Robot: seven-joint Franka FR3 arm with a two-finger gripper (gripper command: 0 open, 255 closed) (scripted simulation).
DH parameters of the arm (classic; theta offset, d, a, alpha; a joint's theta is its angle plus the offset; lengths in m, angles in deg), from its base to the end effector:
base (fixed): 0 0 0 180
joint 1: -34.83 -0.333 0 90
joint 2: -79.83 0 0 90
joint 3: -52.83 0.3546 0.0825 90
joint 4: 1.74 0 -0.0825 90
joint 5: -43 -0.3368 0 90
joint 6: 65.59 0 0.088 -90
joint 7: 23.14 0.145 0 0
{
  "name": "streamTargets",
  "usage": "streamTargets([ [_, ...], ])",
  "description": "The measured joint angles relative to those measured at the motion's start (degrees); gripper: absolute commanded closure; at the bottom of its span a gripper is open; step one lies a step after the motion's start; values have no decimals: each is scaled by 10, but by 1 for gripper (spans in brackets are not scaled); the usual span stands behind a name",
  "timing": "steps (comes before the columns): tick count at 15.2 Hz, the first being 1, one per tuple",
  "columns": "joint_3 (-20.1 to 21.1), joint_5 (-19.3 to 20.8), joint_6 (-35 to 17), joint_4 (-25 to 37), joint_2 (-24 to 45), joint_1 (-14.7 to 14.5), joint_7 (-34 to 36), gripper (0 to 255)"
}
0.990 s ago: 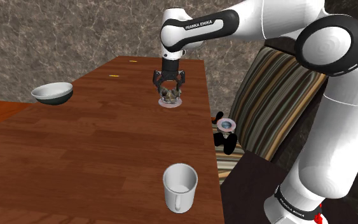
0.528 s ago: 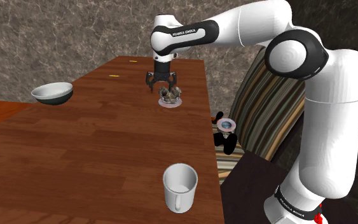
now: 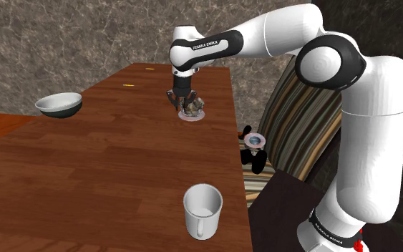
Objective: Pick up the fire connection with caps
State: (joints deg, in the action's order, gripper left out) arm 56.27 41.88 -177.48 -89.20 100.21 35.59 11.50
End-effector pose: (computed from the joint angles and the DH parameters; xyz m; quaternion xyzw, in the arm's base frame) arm 0.6441 0.0268 0.4740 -0.9590 0.2804 -0.0275 0.0299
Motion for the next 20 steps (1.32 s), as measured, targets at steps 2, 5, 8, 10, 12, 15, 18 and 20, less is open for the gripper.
streamTargets([
  [2,0,0,0,0,0,0,0,255],
  [5,0,0,-1,0,0,0,0,255],
  [8,0,0,-1,-1,-1,0,0,255],
  [10,0,0,7,6,-1,0,0,255],
  [12,0,0,20,17,-3,0,1,255],
  [15,0,0,41,36,-5,1,0,255],
  [18,1,0,65,60,-5,-1,3,255],
  [20,0,0,81,75,-6,-1,3,255],
])
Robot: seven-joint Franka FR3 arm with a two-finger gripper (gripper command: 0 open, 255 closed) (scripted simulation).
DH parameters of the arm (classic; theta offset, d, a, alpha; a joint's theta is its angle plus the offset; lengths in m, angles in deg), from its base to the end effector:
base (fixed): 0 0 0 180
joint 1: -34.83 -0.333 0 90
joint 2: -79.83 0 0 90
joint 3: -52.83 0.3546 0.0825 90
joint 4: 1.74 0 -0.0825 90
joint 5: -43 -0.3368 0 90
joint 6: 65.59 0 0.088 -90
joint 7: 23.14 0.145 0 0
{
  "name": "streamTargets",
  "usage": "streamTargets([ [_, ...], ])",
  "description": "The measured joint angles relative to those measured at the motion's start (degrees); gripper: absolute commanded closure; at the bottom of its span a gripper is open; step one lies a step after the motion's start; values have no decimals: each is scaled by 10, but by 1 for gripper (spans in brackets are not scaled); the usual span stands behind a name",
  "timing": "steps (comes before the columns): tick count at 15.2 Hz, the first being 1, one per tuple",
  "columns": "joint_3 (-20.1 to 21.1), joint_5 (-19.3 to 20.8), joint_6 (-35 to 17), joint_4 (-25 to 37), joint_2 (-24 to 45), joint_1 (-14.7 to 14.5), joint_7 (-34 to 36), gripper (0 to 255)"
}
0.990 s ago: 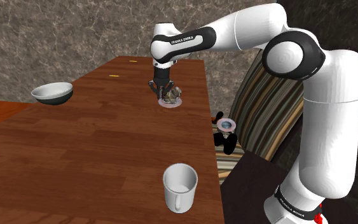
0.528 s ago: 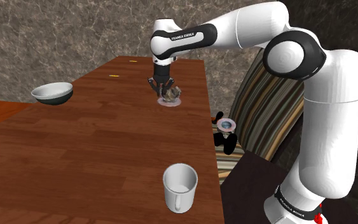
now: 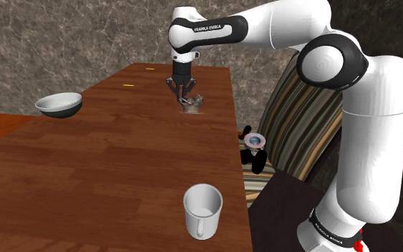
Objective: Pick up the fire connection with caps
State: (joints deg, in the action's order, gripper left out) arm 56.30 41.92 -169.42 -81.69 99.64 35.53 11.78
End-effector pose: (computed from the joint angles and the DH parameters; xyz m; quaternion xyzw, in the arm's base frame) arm 0.6411 0.0270 0.5249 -0.9590 0.2806 -0.0276 0.0299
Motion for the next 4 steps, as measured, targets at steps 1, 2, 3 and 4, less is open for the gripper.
streamTargets([
  [1,0,0,9,13,4,0,0,255],
  [2,0,0,19,23,5,-1,1,255],
  [3,0,0,26,32,6,0,0,255],
  [4,0,0,29,35,5,0,1,255],
])
